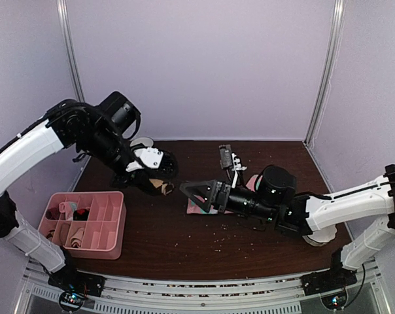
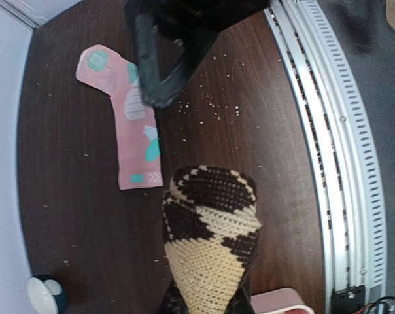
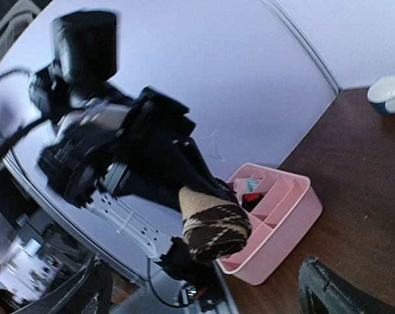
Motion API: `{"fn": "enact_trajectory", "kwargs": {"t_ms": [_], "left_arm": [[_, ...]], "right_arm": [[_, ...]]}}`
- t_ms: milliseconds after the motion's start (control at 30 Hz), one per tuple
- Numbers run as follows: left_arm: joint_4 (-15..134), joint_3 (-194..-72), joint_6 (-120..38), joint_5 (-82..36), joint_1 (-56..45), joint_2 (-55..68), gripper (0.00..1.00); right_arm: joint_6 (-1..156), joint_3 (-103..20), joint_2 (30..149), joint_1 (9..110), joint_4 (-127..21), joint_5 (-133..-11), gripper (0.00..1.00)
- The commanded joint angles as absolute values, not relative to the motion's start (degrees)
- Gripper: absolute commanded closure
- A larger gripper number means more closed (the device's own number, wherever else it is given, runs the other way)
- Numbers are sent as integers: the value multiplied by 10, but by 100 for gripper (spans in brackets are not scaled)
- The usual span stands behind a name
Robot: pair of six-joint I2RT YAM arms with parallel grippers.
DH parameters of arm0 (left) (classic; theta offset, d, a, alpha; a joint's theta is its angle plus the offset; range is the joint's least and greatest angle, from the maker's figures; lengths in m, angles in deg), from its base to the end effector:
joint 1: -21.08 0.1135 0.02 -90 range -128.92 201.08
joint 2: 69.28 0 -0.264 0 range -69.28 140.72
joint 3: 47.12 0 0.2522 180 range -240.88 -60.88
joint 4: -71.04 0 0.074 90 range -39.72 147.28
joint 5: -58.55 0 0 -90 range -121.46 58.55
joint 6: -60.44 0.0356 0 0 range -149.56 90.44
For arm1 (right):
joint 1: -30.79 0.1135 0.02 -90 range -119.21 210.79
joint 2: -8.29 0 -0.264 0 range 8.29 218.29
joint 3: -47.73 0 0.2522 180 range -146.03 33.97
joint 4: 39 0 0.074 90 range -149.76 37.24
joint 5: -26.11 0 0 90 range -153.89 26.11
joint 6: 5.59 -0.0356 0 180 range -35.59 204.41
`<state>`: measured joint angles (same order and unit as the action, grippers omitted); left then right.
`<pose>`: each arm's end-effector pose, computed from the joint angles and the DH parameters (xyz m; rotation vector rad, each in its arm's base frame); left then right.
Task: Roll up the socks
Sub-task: Roll the sock, then pass from the left arm to the right
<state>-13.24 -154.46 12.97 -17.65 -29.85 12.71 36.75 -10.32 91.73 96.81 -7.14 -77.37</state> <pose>0.1618 -0.2128 0.3899 1.9495 1.7153 -0.3661 0.1248 0.3009 0.2799 -0.4997 1.6635 1.7255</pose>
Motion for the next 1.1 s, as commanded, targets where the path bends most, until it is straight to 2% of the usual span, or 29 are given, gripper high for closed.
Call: {"fn": "enact_trajectory", "kwargs": {"t_ms": [0, 200, 467, 700, 900, 1067], "left_arm": [[-279, -1619, 74, 31, -236, 218, 100], [-318, -1642, 80, 105, -225, 255, 100], [-342, -1633, 107, 130, -225, 259, 100], [-326, -1622, 107, 120, -225, 253, 100], [-314, -1616, 103, 107, -225, 247, 100], [-309, -1605, 111, 100, -225, 235, 100]], "right_arm": [[670, -109, 880, 1025, -250, -648, 0], [750, -153, 892, 1043, -259, -671, 0], [750, -177, 941, 1040, -201, -703, 16], [670, -196, 980, 1031, -128, -786, 21], [607, -212, 1012, 1017, -88, -822, 38], [576, -216, 1026, 1007, -70, -843, 62]]}}
